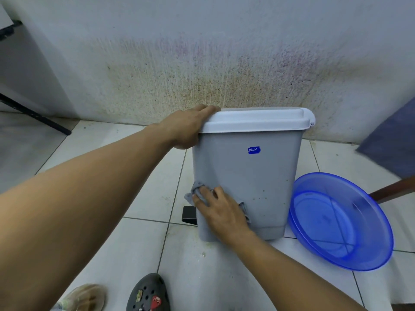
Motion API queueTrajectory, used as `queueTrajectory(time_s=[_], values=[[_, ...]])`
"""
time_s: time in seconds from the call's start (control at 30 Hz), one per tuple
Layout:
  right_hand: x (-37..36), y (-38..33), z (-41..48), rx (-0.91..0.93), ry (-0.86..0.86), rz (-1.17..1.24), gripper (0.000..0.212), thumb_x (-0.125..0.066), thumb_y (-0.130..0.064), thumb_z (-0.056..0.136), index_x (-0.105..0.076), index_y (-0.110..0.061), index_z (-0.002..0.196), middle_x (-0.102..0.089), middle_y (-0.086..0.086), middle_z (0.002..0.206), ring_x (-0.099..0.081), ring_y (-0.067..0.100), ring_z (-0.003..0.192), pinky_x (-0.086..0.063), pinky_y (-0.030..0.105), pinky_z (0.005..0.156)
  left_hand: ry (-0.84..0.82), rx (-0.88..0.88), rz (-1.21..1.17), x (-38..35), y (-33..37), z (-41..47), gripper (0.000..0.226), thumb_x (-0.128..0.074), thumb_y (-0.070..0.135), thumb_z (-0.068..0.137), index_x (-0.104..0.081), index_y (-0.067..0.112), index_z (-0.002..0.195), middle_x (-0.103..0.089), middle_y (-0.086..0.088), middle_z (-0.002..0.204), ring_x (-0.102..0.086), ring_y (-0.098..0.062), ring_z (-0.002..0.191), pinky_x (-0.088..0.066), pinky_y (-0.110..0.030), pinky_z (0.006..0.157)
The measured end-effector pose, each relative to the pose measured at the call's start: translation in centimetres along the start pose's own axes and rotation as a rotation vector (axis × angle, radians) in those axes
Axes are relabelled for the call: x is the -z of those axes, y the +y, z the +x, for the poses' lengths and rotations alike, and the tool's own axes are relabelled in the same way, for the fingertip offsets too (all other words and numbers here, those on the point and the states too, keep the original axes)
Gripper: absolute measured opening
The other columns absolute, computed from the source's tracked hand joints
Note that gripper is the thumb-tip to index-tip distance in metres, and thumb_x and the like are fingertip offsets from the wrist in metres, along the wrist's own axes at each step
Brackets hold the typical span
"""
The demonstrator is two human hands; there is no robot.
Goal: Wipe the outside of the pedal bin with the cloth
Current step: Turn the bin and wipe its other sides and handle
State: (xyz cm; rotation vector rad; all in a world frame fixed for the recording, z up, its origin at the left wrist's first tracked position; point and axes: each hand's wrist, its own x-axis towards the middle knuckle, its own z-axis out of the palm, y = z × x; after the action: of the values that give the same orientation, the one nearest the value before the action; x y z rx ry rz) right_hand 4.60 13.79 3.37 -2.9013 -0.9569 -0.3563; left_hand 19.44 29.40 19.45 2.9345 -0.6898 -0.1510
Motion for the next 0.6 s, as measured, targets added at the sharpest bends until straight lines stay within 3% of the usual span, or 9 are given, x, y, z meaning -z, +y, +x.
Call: queueTrajectory(time_s=[0.13,0.4,0.5,0.6], values=[[-1.9,-0.9,-2.0,0.035,-0.038,-0.025,0.060,-0.080,-0.011,0.063,-0.063,-0.015,0.121,-0.054,0.006,0.130,-0.054,0.028,0.087,-0.054,0.037,0.059,-0.003,-0.002,-0.002,-0.2,-0.1,0.0,0.088,-0.058,0.004,0.080,-0.020,0.040,0.151,-0.039,0.006,0.151,-0.058,-0.033,0.116,-0.051,-0.051,0.091],[-4.5,-1.2,-5.3,0.156,-0.127,-0.080,0.044,-0.075,-0.017,0.067,-0.069,-0.022,0.110,-0.055,0.002,0.121,-0.053,0.029,0.093,-0.050,0.035,0.061,0.027,-0.016,0.007,-0.1,-0.2,-0.1,0.086,-0.058,0.004,0.081,-0.023,0.039,0.152,-0.042,0.004,0.149,-0.058,-0.032,0.118,-0.050,-0.049,0.091],[-4.9,-0.6,-6.4,0.227,-0.129,-0.112,0.031,-0.054,-0.014,0.080,-0.070,-0.022,0.106,-0.055,0.003,0.119,-0.054,0.029,0.092,-0.050,0.036,0.063,0.027,-0.018,0.000,-0.2,-0.3,-0.3,0.087,-0.058,0.004,0.082,-0.021,0.040,0.152,-0.041,0.005,0.150,-0.057,-0.032,0.119,-0.050,-0.050,0.092],[-5.0,0.7,-7.6,0.272,-0.147,-0.122,0.034,-0.041,-0.013,0.086,-0.072,-0.021,0.095,-0.056,0.001,0.115,-0.051,0.025,0.085,-0.045,0.034,0.060,0.037,-0.041,-0.011,-0.2,-0.4,-0.5,0.085,-0.058,0.004,0.082,-0.022,0.041,0.150,-0.042,0.004,0.149,-0.058,-0.033,0.118,-0.051,-0.052,0.091]])
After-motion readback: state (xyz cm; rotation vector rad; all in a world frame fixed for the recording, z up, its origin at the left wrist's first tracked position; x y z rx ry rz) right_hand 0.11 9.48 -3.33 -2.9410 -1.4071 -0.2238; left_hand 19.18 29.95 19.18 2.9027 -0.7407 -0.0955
